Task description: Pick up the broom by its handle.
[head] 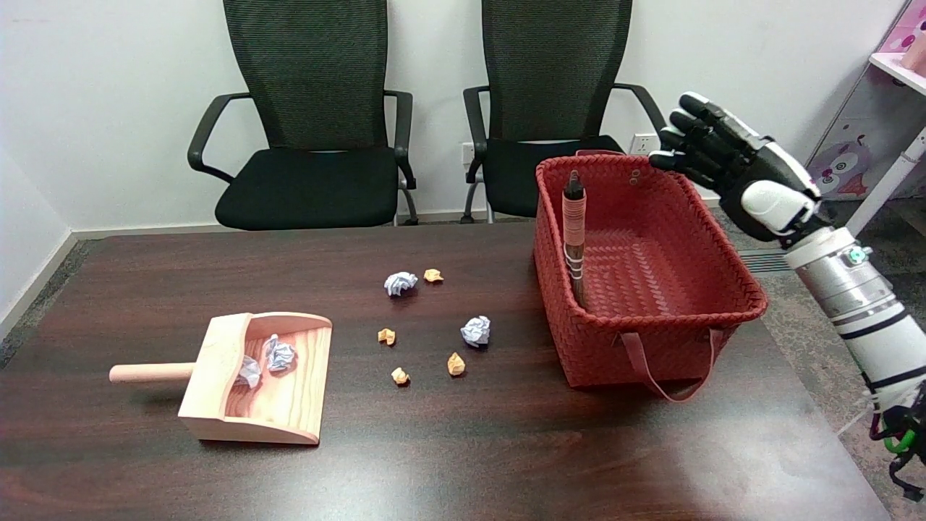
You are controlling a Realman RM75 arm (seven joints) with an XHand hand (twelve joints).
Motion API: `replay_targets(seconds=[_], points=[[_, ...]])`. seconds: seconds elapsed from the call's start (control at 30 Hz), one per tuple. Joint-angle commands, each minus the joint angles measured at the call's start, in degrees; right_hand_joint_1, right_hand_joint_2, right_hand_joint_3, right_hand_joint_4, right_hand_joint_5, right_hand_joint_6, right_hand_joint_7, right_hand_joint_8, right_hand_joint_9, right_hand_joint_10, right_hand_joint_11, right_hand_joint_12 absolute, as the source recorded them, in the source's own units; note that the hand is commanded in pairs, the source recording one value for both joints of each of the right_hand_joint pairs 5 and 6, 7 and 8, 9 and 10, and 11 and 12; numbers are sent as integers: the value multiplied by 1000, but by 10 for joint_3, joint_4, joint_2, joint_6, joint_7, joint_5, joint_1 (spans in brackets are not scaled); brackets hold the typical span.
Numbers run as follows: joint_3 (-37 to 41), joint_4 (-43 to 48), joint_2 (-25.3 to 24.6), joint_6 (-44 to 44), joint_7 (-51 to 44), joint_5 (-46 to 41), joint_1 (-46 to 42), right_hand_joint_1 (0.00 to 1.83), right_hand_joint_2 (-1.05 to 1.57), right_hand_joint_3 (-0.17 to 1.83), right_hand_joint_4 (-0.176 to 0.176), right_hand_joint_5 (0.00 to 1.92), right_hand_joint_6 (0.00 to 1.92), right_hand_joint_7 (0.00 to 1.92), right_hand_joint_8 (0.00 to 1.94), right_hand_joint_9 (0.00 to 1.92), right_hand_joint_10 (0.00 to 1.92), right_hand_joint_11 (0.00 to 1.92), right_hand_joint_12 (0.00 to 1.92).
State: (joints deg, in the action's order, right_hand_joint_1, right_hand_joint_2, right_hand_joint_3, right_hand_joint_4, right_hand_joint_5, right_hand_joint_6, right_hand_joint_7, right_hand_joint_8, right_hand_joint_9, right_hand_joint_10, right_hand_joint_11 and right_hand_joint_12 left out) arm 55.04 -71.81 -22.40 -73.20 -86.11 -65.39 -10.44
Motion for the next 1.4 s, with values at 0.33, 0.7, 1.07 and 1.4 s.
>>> replay_targets(seconds=[0.33,0.7,1.07,1.4], points=[[-18,120,-194,140,-132,50,162,847,-137,780,6,289,289,289,289,292,292,313,313],[-124,126,-206,154,-137,64,253,866,-129,759,-23,307,307,307,307,334,334,365,365],[-147,109,-212,179,-137,87,286,871,-139,757,-19,213,213,213,213,295,295,306,306],[-127,107,-192,181,-137,84,254,908,-52,658,-92,182,182,182,182,284,284,397,397]])
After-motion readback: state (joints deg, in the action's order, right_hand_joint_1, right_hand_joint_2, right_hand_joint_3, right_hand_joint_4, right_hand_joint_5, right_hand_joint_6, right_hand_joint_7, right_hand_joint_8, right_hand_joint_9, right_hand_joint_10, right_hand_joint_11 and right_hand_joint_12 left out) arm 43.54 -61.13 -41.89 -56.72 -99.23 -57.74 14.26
